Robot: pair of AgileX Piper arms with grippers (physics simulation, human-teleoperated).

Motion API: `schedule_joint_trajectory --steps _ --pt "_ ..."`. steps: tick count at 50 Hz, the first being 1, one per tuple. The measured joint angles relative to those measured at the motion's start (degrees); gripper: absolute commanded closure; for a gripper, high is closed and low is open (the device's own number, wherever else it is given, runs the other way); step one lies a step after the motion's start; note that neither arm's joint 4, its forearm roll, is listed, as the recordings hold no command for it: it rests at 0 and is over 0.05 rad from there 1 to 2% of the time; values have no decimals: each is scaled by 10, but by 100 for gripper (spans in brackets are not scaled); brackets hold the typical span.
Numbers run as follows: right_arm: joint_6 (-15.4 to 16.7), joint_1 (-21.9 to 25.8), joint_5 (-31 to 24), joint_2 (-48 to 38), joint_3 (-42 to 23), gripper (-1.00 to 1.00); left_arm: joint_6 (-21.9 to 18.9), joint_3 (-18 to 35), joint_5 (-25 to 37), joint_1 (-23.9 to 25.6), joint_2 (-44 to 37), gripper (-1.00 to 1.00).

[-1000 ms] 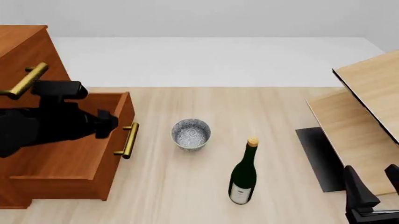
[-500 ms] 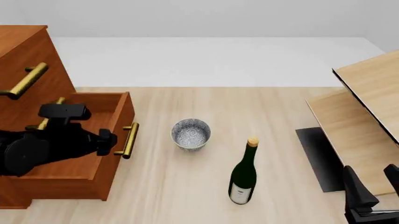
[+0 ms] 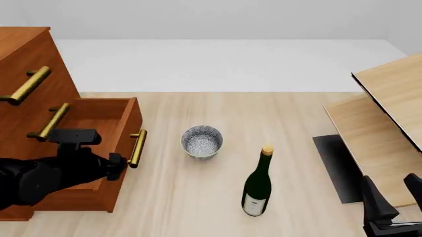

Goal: Put the wine bottle in the bottom drawer of the cabinet.

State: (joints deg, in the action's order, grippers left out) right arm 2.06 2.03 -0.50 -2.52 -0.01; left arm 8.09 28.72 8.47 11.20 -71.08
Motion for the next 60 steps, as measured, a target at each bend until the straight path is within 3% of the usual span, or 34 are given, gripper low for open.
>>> schedule_joint_trajectory --steps 17,60 --pt "2 2 -1 0 0 -100 5 -35 -50 17 -22 -100" --pt "1 -2 -2 1 0 -100 25 -18 -71 83 -62 -100"
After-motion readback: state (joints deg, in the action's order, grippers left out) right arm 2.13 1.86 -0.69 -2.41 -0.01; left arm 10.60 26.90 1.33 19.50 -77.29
